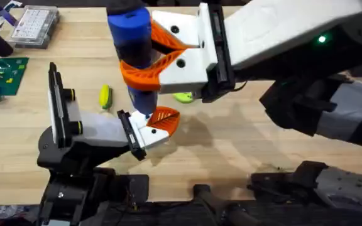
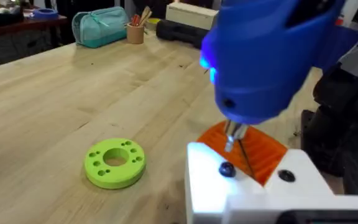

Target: Pick up the gripper from the table and insert it into the empty holder that is missing its gripper. Then pick up a screw, insert it into the mounting hole, and use the screwdriver to tighten it. Finally, clean up the table by picking up the vegetable and placing it into the bucket.

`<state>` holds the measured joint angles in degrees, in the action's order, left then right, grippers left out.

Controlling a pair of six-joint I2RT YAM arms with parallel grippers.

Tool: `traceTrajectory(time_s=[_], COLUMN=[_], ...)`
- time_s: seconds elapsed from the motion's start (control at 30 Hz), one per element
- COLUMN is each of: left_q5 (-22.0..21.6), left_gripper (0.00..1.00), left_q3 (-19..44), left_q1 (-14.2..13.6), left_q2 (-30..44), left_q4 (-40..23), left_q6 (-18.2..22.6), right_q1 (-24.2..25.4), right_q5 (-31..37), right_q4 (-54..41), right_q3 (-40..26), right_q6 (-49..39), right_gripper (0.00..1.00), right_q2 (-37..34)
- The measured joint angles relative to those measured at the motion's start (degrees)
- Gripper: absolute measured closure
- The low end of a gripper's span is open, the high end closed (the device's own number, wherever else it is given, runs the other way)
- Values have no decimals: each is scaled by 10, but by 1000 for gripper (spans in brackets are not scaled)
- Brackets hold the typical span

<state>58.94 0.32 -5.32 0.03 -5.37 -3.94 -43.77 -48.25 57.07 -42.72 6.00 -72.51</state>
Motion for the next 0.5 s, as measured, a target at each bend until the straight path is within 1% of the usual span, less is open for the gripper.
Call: traceTrajectory(time_s=[0.23,0.5], left_q5=[0,0], left_gripper=[985,985], left_q3=[0,0], left_q1=[0,0], left_q2=[0,0], left_q4=[0,0], left_q6=[0,0], right_q1=[-5,-6], right_q5=[0,3], right_q4=[-1,-2], right_q3=[0,-2], right_q6=[0,0], right_gripper=[976,976], right_q2=[-1,-17])
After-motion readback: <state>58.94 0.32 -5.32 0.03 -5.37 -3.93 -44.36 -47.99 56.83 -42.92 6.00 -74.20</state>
